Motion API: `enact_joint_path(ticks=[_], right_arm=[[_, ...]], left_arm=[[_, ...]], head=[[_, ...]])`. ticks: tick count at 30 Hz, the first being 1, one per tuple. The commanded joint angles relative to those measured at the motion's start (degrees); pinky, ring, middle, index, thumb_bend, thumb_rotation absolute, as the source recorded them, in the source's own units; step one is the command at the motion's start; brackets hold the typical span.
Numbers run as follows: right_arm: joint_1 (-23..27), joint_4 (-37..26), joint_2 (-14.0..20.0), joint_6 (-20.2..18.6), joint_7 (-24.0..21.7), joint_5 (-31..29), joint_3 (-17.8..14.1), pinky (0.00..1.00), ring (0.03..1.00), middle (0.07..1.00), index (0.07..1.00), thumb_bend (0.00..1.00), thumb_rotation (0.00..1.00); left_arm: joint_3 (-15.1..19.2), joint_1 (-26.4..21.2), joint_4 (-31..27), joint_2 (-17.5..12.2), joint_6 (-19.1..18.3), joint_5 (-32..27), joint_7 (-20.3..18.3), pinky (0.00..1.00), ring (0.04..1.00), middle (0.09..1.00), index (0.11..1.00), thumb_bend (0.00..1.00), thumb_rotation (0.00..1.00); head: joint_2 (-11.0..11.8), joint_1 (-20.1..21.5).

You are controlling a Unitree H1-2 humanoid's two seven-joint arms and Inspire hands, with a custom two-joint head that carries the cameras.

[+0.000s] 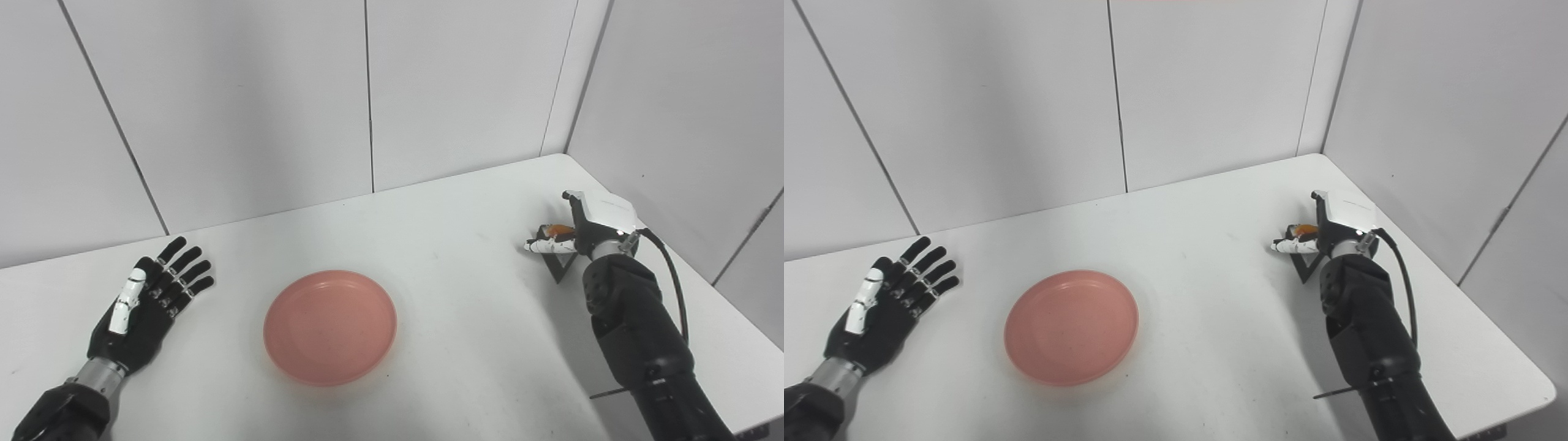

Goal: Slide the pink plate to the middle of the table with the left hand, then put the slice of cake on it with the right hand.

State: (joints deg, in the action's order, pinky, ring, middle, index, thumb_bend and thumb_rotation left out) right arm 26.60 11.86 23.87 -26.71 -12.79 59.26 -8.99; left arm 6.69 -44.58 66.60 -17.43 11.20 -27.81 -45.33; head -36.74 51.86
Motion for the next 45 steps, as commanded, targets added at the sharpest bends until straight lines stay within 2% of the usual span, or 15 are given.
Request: enact_joint_path(ticks=[1, 12, 19, 24, 26, 29, 32, 34, 35, 36, 37, 39, 41, 43, 45], right_arm=[[2.53, -0.47, 1.85, -0.19, 2.02, -0.69, -0.23, 0.65, 0.830, 0.894, 0.854, 0.85, 0.49], [2.73, 1.56, 1.51, -0.19, 2.24, -2.97, -0.35, 0.61, 0.798, 0.888, 0.847, 0.86, 0.45], [4.04, 3.52, 1.49, -0.20, -1.56, -1.64, -0.02, 0.58, 0.754, 0.858, 0.819, 0.84, 0.46], [4.65, 3.68, 0.77, -0.20, -5.13, 0.54, -0.72, 0.61, 0.786, 0.869, 0.831, 0.82, 0.44], [4.61, 3.94, 0.84, -0.20, -5.05, 0.01, -0.46, 0.67, 0.804, 0.852, 0.824, 0.82, 0.42], [4.66, 4.29, 0.52, -0.20, -5.25, -0.52, -0.78, 0.69, 0.794, 0.828, 0.818, 0.82, 0.39], [4.90, 4.75, 0.69, -0.20, -7.01, 0.67, -0.63, 0.62, 0.735, 0.779, 0.780, 0.80, 0.37], [4.64, 4.26, 1.26, -0.19, -7.87, 0.38, 0.00, 0.55, 0.661, 0.712, 0.697, 0.78, 0.30], [4.51, 4.04, 1.46, -0.19, -7.93, 0.26, 0.19, 0.50, 0.606, 0.663, 0.613, 0.68, 0.23], [4.47, 3.89, 1.45, -0.19, -8.06, 0.25, 0.00, 0.49, 0.592, 0.651, 0.589, 0.65, 0.22], [4.47, 3.78, 1.28, -0.19, -8.27, 0.46, -0.43, 0.38, 0.448, 0.522, 0.555, 0.58, 0.09], [4.47, 3.44, 0.64, -0.20, -8.87, 1.55, -1.74, 0.31, 0.362, 0.455, 0.544, 0.53, 0.03], [4.21, 3.07, 0.24, -0.20, -8.86, 2.30, -2.61, 0.30, 0.356, 0.439, 0.544, 0.52, 0.00], [3.86, 2.75, 0.15, -0.20, -8.46, 2.30, -3.04, 0.28, 0.337, 0.471, 0.499, 0.53, 0.00], [3.50, 2.32, 0.10, -0.19, -8.16, 2.56, -3.33, 0.28, 0.328, 0.475, 0.492, 0.53, 0.00]], left_arm=[[-1.30, 6.83, 4.43, -0.57, -3.96, 4.18, 2.13, 0.83, 0.862, 0.896, 0.897, 0.60, 0.74], [-1.36, 7.14, 3.65, -0.94, -4.06, 4.26, 2.19, 0.82, 0.856, 0.888, 0.890, 0.61, 0.73], [-1.52, 7.25, 3.15, -0.99, -4.20, 4.40, 2.49, 0.81, 0.853, 0.885, 0.888, 0.61, 0.73], [-1.60, 7.69, 1.94, -0.96, -4.81, 4.42, 2.87, 0.81, 0.852, 0.884, 0.886, 0.61, 0.74], [-1.63, 7.94, 1.19, -0.90, -5.19, 4.39, 3.09, 0.81, 0.850, 0.882, 0.883, 0.60, 0.74], [-1.70, 8.21, 0.38, -0.88, -5.56, 4.35, 3.17, 0.81, 0.850, 0.882, 0.882, 0.60, 0.75], [-1.81, 8.60, -0.67, -0.84, -5.76, 4.47, 3.54, 0.81, 0.850, 0.882, 0.882, 0.60, 0.75], [-1.80, 8.81, -1.38, -0.81, -6.15, 4.37, 3.56, 0.82, 0.852, 0.883, 0.884, 0.59, 0.75], [-1.78, 8.89, -1.63, -0.79, -6.29, 4.37, 3.68, 0.81, 0.850, 0.882, 0.883, 0.59, 0.75], [-1.79, 8.94, -1.79, -0.80, -6.39, 4.38, 3.70, 0.81, 0.850, 0.881, 0.882, 0.59, 0.75], [-1.79, 9.00, -1.97, -0.80, -6.49, 4.41, 3.77, 0.81, 0.850, 0.882, 0.882, 0.58, 0.76], [-1.75, 9.11, -2.33, -0.78, -6.83, 4.41, 3.88, 0.82, 0.850, 0.882, 0.882, 0.58, 0.76], [-1.67, 9.19, -2.64, -0.77, -7.23, 4.31, 3.91, 0.82, 0.850, 0.881, 0.882, 0.58, 0.76], [-1.64, 9.26, -2.88, -0.76, -7.38, 4.28, 3.94, 0.82, 0.847, 0.880, 0.881, 0.57, 0.77], [-1.72, 9.39, -3.23, -0.77, -7.35, 4.38, 4.01, 0.81, 0.845, 0.878, 0.879, 0.57, 0.77]], head=[[-0.03, 0.10], [-0.72, -0.02], [-1.24, -0.25], [-1.48, -0.51], [-1.70, -0.63], [-1.80, -0.62], [-1.90, -0.72], [-2.03, -0.76], [-2.06, -0.75], [-2.12, -0.75], [-2.16, -0.73], [-2.26, -0.70], [-2.32, -0.75], [-2.36, -0.77], [-2.41, -0.74]])
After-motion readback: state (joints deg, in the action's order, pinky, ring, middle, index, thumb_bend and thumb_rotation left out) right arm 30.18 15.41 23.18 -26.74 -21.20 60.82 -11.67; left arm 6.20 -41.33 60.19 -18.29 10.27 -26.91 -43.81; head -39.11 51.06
